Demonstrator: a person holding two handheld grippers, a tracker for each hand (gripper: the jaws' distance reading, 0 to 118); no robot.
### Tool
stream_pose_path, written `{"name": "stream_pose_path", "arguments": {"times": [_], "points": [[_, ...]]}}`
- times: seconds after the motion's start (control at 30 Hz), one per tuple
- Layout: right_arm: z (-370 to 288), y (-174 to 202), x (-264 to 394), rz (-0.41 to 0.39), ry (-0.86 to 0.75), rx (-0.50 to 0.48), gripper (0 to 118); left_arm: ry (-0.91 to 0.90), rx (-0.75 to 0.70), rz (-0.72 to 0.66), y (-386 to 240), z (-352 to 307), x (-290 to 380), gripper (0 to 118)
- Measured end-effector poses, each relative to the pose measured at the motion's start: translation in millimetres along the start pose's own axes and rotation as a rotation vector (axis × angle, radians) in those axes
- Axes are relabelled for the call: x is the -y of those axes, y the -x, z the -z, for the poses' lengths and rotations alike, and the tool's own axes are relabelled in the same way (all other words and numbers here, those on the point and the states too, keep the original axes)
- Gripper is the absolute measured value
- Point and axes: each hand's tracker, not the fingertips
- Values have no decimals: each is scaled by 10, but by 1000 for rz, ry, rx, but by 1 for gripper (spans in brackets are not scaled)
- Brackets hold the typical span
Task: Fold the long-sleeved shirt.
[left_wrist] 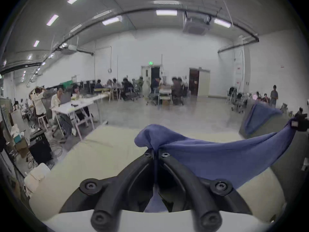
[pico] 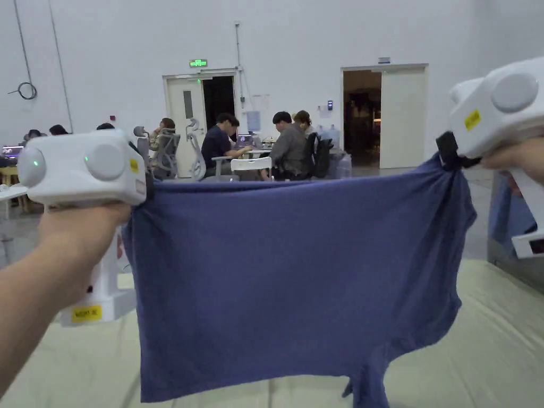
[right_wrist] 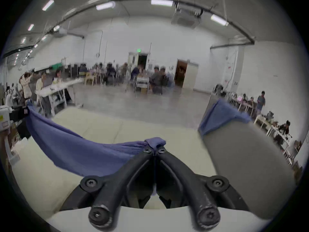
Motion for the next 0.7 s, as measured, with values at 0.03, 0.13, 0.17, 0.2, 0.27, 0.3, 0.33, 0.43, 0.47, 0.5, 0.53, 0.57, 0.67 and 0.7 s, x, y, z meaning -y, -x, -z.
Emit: {"name": "stream_pose_path", "arguments": {"times": [0.03, 0.13, 0.17, 0.2, 0.27, 0.3, 0.33, 0.43, 0.47, 0.5, 0.53, 0.57, 0.67, 0.7], "points": [[260, 51, 309, -1, 64, -17, 0, 58, 6, 14, -10, 153, 309, 0], [778, 244, 1276, 33, 261, -60, 0, 216, 23, 54, -20, 445, 1195, 0], [852, 313, 1579, 36, 306, -70, 0, 248, 34, 62, -10, 477, 1439, 0], [823, 398, 1850, 32, 349, -78, 0, 281, 36, 78, 8, 463, 1690, 0], [682, 475, 2348, 44, 362, -134, 0, 345, 92, 74, 82, 346, 2118, 0], [561, 479, 2522, 42, 375, -165, 0, 362, 109, 68, 132, 250, 2269, 0], [512, 421, 2702, 45, 387, -192, 0, 385, 108, 70, 196, 121, 2437, 0], [-54, 426, 3153, -19, 400, -182, 0, 436, 126, 42, 386, -363, 2778, 0], [-292, 381, 3288, -15, 396, -194, 0, 460, 130, 44, 441, -583, 2873, 0], [-499, 356, 3394, -18, 393, -221, 0, 463, 134, 39, 489, -791, 2950, 0], [-742, 331, 3502, -21, 391, -242, 0, 471, 136, 38, 537, -1006, 3023, 0], [-997, 313, 3606, -8, 391, -260, 0, 479, 142, 39, 581, -1239, 3089, 0], [-1645, 311, 3891, -31, 406, -277, 0, 504, 157, 28, 656, -1921, 3265, 0], [-1830, 320, 3988, -50, 422, -285, 0, 517, 162, 34, 665, -2108, 3318, 0]]}}
